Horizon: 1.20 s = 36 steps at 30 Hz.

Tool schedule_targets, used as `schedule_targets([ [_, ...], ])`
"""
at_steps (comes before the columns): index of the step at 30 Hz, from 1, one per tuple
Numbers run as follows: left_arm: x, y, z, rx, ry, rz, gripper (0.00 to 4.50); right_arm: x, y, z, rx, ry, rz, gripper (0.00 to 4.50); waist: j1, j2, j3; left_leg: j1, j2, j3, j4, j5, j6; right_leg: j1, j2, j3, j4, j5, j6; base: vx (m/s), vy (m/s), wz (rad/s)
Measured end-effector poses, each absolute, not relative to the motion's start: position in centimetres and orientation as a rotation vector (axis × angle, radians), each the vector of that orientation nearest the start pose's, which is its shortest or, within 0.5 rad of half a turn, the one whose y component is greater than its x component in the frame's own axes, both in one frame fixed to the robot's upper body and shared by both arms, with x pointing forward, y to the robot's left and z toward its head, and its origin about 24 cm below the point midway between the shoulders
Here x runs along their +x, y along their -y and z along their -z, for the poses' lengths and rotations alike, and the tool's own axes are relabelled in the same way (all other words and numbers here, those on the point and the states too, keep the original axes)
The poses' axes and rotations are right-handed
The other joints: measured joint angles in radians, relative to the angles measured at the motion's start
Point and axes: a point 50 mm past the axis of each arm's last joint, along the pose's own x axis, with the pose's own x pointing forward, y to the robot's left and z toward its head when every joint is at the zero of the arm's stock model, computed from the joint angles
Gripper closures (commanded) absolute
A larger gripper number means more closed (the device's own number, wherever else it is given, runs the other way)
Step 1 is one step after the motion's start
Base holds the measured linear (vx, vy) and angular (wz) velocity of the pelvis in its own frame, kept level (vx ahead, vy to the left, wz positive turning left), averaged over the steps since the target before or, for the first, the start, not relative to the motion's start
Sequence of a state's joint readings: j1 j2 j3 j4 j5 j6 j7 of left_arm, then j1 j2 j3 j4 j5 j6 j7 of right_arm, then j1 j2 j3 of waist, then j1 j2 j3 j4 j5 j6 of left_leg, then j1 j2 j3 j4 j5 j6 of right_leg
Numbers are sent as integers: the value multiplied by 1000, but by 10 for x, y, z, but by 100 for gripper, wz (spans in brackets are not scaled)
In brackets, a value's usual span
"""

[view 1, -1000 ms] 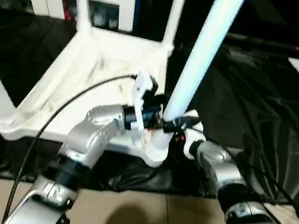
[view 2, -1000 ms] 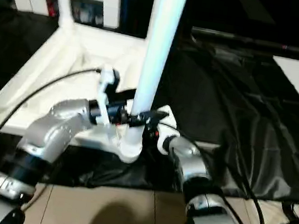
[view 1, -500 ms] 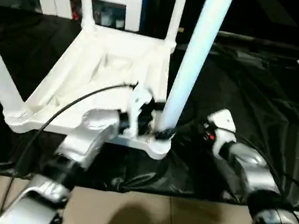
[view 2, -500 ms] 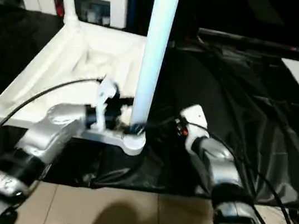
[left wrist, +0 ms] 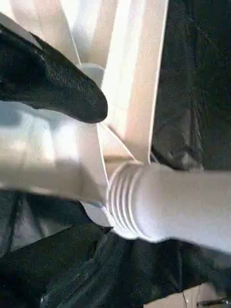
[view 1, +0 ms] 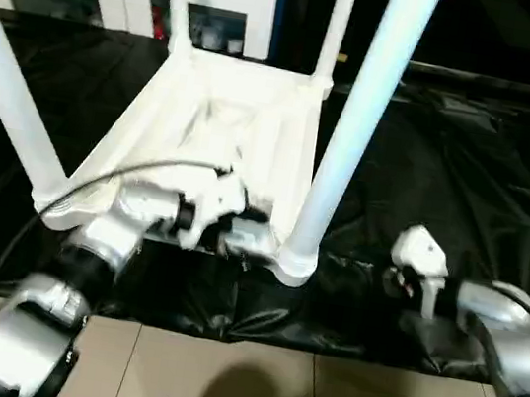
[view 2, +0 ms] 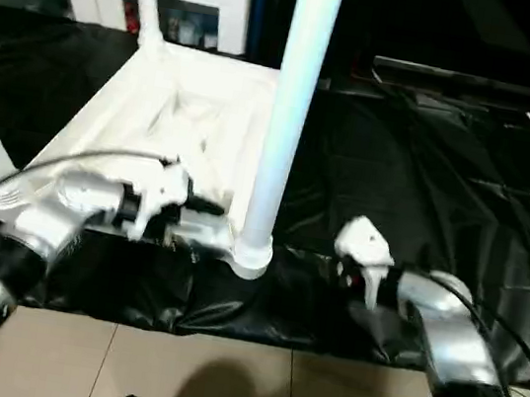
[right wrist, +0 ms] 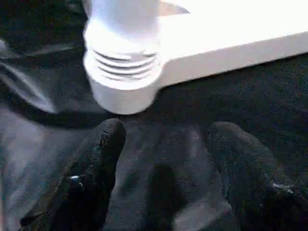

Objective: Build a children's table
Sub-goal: Rotate table base

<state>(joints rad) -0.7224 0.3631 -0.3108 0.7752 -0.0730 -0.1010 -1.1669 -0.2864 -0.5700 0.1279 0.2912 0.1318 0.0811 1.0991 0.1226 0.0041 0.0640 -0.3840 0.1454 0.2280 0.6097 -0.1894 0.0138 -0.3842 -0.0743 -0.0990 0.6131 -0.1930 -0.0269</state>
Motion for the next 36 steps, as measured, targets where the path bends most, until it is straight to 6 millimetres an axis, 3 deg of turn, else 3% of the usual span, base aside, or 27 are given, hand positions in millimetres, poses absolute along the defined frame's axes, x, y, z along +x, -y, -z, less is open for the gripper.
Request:
schedule_targets([
  [8,336,-140,-60,381,-392,1396,153,258,204,-64,-328,-391,-1180,134,3,8,-2,0,0,0,0,-1,1,0,0,0,-1,0,0,0,0,0],
  [15,343,-149,-64,401,-407,1380,210,252,201,-68,-319,-409,-1192,134,19,9,-2,0,0,0,0,-1,1,1,0,0,-1,0,0,0,0,0],
  [19,344,-153,-63,400,-416,1361,227,251,202,-69,-299,-421,-1193,134,19,9,-2,0,0,0,0,-1,1,1,0,0,-1,0,0,0,0,0],
  [20,344,-154,-62,399,-422,1359,254,250,202,-68,-297,-427,-1192,134,19,9,-2,0,0,0,0,-1,1,1,0,0,-1,0,0,0,0,0],
  [25,343,-158,-59,392,-459,1356,266,247,202,-68,-287,-440,-1195,134,20,9,-2,0,0,0,0,-1,1,1,-1,0,-1,0,0,0,0,0],
  [26,344,-159,-59,392,-464,1355,297,247,202,-68,-286,-442,-1195,134,20,9,-2,0,0,0,0,-1,1,1,-1,0,-1,0,0,0,0,0],
  [27,344,-159,-59,395,-469,1354,301,246,202,-67,-285,-444,-1195,105,20,9,-2,0,0,0,0,-1,1,1,-1,0,-1,0,0,0,0,0],
  [30,345,-160,-59,408,-475,1354,303,246,202,-68,-279,-445,-1196,95,20,9,-2,0,0,0,0,-1,1,1,-1,0,-2,0,0,0,0,0],
  [36,343,-162,-56,408,-492,1361,366,246,203,-68,-277,-455,-1192,41,20,9,-2,0,0,0,0,-1,1,1,-1,0,-1,0,0,0,0,0],
])
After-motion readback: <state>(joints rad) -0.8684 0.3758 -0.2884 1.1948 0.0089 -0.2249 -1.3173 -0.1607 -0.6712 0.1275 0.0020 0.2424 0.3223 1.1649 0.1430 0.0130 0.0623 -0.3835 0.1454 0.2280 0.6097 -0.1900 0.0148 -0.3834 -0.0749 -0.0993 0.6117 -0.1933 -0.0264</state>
